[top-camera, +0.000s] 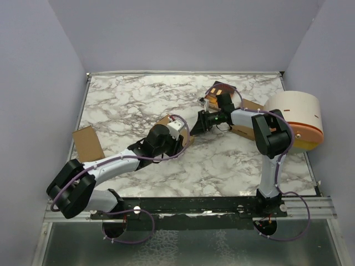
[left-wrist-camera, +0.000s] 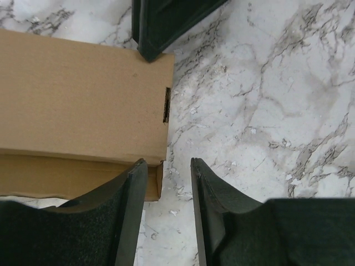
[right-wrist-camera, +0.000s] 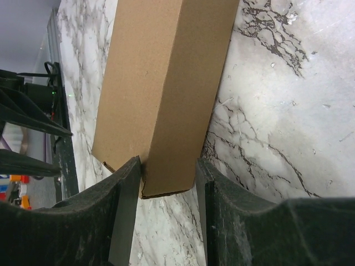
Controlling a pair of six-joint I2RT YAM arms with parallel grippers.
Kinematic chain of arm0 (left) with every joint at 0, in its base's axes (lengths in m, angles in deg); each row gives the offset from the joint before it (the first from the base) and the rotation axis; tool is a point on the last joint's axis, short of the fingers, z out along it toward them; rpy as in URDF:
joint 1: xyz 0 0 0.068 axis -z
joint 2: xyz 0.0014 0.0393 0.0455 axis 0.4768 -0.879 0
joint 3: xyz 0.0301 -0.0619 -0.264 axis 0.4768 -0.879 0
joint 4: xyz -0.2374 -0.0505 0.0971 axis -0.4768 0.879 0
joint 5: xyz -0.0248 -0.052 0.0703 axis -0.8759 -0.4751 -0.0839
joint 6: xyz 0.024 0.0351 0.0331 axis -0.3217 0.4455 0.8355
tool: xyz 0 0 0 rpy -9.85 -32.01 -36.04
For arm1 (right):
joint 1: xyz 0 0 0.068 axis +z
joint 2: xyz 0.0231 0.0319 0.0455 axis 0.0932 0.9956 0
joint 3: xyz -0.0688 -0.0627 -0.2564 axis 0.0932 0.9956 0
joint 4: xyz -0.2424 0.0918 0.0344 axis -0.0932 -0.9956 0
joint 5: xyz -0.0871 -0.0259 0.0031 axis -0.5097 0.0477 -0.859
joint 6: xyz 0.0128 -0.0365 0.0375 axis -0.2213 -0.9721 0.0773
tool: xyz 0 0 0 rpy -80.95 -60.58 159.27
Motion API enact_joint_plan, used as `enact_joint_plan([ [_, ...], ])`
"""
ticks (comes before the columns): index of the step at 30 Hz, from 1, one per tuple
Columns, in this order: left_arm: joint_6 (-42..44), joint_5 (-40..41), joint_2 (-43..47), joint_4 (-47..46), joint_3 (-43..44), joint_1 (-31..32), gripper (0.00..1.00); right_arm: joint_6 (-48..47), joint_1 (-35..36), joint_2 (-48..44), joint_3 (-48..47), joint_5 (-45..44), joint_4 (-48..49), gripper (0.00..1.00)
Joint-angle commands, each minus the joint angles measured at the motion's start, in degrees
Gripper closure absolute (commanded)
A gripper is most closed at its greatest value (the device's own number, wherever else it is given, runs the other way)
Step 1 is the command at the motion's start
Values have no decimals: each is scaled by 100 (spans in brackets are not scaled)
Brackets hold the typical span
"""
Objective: Fold the paper box
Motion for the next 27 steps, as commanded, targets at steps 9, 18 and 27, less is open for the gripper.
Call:
enact_joint_plan([
  [9, -1854, -360, 1329, 148, -853, -1510, 64, -275, 73, 215, -49, -329, -284, 56],
  [18, -3445, -1069, 1685, -1888, -2067, -2190, 31, -284, 75, 218, -46, -327, -286, 56],
  [27, -5349, -595, 1723, -2604, -2728, -2127, 12, -285, 73, 235, -47, -317, -283, 56],
])
